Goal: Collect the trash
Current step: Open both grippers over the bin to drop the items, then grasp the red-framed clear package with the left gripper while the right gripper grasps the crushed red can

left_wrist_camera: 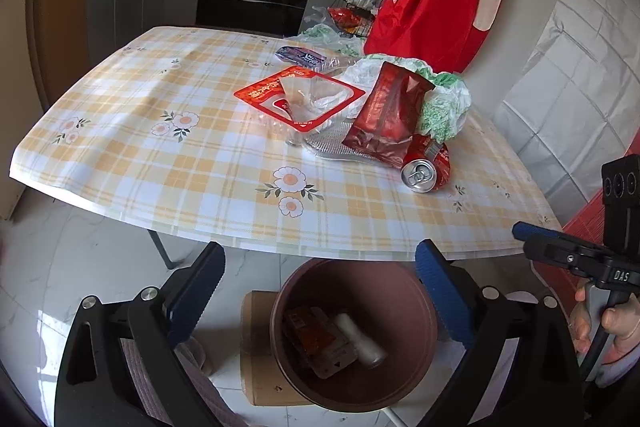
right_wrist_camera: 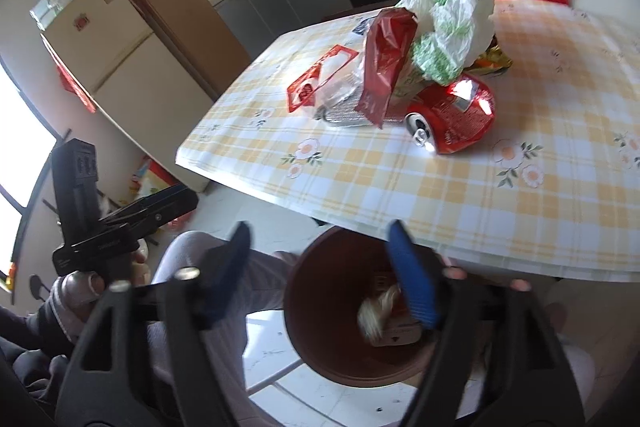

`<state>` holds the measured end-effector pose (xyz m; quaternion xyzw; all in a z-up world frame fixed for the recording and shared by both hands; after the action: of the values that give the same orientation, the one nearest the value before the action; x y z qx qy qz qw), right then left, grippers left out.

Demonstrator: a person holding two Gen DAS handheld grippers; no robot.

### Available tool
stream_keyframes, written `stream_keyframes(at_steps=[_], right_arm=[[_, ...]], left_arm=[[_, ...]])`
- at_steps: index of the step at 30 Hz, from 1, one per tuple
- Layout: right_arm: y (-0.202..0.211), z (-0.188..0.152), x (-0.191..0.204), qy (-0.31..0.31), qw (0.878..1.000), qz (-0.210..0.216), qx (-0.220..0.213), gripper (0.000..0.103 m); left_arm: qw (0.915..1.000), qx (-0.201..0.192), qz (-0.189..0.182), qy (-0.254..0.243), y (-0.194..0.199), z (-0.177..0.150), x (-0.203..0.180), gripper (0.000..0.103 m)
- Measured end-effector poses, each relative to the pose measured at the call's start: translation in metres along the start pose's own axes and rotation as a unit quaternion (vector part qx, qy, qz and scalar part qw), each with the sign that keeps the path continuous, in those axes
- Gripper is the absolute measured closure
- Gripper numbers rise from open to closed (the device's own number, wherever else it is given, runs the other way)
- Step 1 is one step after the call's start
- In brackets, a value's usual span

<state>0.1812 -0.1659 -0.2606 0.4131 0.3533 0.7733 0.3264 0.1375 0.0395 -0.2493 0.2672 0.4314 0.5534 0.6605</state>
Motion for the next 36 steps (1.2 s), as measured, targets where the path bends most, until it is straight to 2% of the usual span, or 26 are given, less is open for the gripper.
stream_keyframes(at_steps=[3,10,13,17,21,25,31,36], right_arm=[[0.0,0.002,-0.007,-0.001,0.999,-0.042,-0.004,0.006],[-0.003,0.003,-0.043,-0.034,0.99,-0.134,-0.009,0.006],[-0.007,0.002,-0.057,-0.05,0.987,-0.151,-0.008,0.006],[-0.013,0.002,-0.07,-0.066,0.985,-0.157,-0.011,0.006],[-0.022,0.004,-0.078,-0.068,0.986,-0.151,-0.012,0.006],[-0.034,0.006,-0.091,-0.081,0.986,-0.143,-0.011,0.006],[-0.045,0.012,-0.114,-0.116,0.986,-0.121,-0.014,0.006],[-0.045,0.02,-0.132,-0.142,0.984,-0.107,-0.027,0.006]], left_arm=[[1.0,0.001,0.0,-0.002,-0.001,-0.002,0.0,0.009],[1.0,0.007,-0.001,0.002,-0.008,-0.004,0.005,0.009],[0.9998,0.016,-0.008,0.013,-0.013,-0.006,0.009,0.009],[0.9989,0.027,-0.017,0.035,-0.023,-0.004,0.016,0.009],[0.9949,0.047,-0.05,0.074,-0.039,0.011,0.025,0.011],[0.9837,0.063,-0.092,0.141,-0.062,0.043,0.038,0.018],[0.9695,0.058,-0.124,0.204,-0.093,0.098,0.048,0.028],[0.9551,0.068,-0.145,0.249,-0.121,0.125,0.051,0.032]])
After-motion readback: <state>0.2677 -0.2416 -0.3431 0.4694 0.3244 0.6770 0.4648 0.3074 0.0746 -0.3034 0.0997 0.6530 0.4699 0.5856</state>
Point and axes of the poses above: each gripper's, at about its wrist camera, not at the fingertips, and y roughly against the way its jaws point, x to its left, z to its top, the point moved 9 cm from there along -y, roughly the way its jaws point, and after that the axes turned 13 degrees about x, right-handed, at the moved point
